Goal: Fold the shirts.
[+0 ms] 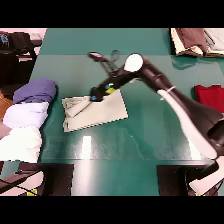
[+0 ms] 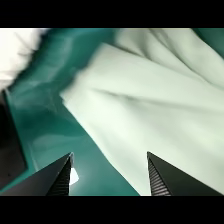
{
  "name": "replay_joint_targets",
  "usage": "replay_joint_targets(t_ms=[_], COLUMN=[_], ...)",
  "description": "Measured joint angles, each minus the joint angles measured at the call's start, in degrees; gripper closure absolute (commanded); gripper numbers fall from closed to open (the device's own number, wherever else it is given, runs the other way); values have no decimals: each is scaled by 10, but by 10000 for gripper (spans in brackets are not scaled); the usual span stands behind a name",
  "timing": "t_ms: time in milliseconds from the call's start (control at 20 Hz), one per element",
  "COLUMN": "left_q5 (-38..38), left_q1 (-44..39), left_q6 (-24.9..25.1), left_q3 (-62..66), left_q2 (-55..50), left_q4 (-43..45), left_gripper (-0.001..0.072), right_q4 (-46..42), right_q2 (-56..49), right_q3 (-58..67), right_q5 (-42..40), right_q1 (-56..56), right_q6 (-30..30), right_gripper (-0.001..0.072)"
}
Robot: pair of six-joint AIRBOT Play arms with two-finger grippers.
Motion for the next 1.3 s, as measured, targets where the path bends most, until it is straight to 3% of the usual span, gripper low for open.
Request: replay_joint_targets(t_ms=[100,400,650,700,800,900,1100,1300], left_q5=[-2,24,33,34,34,33,23,21], left_q1=[-10,-75,-104,-106,-108,-110,-129,-185], left_q6=[0,3,4,5,5,4,4,4], left_q3=[-4,-39,-50,-51,-52,-52,-52,-52], left_q2=[2,0,-12,-12,-14,-14,-15,-15], left_q4=[-2,-3,-8,-9,-11,-17,-19,-10], left_gripper=[678,678,678,678,678,679,679,678], right_q4=[-10,19,72,87,113,120,128,78], right_q2=[34,58,-14,-33,-71,-104,-126,-80], right_q3=[-77,-236,-221,-209,-176,-139,-65,-15], right_q5=[3,-9,-2,0,4,5,2,9], right_q1=[-65,-212,-196,-184,-157,-130,-113,-174], right_q6=[14,42,42,43,41,34,27,46], right_gripper=[95,111,119,161,345,669,693,694])
